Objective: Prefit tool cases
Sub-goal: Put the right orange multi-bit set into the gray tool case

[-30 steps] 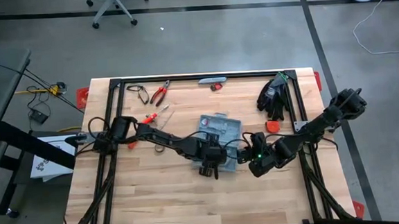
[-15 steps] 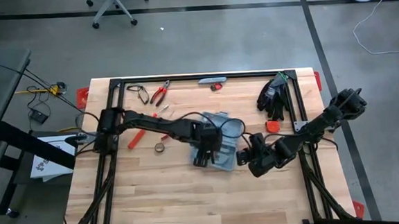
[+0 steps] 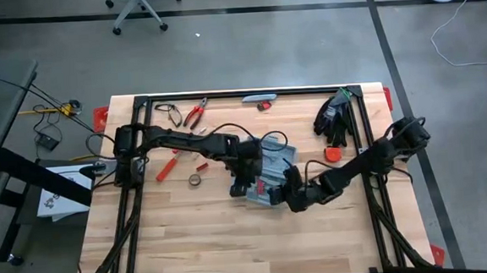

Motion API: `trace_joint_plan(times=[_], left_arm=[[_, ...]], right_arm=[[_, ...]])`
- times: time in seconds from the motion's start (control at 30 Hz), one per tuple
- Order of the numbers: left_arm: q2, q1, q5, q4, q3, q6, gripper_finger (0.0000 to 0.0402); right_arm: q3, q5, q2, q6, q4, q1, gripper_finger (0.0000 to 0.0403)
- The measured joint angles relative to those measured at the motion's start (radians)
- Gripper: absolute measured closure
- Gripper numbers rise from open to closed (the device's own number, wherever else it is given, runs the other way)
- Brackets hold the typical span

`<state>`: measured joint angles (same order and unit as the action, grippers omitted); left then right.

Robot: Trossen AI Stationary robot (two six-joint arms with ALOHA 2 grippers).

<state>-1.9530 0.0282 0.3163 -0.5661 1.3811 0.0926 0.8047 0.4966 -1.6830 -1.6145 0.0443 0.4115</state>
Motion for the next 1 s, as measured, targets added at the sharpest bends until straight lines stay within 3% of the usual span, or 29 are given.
trace_joint_plan(times=[0.07, 0.13, 0.37, 1.0], left_arm=[[0.000, 0.001, 0.002, 0.034, -0.018, -0.024, 0.0378], [-0.005, 0.000, 0.008, 0.078, -0.028, -0.042, 0.0394], [-0.042, 0.000, 0.008, 0.140, -0.027, -0.070, 0.0400], [-0.118, 0.045, 0.025, 0.155, -0.027, -0.107, 0.0396]], right_arm=[[0.000, -0.001, 0.000, 0.003, -0.002, -0.018, 0.0399], [0.000, -0.035, 0.000, 0.011, -0.007, -0.043, 0.0398], [-0.001, -0.178, -0.031, 0.064, -0.010, -0.120, 0.0402], [-0.001, -0.267, -0.035, 0.135, -0.047, -0.184, 0.0403]])
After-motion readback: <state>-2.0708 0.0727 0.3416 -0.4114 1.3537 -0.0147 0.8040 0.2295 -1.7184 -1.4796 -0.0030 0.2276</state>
